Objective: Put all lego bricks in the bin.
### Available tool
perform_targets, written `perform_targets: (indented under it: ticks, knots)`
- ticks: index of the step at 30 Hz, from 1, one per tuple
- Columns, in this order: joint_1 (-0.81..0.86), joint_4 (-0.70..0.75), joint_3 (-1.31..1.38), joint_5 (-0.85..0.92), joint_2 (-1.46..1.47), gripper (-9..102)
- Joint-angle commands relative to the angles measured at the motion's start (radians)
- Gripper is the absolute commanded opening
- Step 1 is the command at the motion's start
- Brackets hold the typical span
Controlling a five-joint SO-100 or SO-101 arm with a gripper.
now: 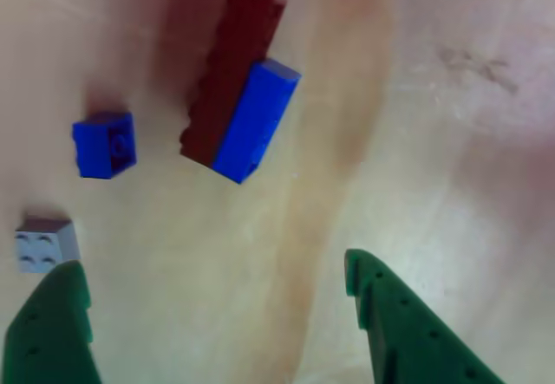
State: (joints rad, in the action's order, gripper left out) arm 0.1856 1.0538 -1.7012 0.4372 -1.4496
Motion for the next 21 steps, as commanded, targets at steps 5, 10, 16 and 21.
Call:
perform_targets:
  ticks: [5, 10, 16, 21]
  knots:
    - [0.071, 0.075, 0.333, -0.025, 0.212, 29]
    - [0.112, 0.078, 0.382, -0.008, 0.279, 24]
    - [0.135, 0.052, 0.367, 0.015, 0.308, 9]
    - [0.109, 0.034, 0.247, 0.035, 0.190, 0]
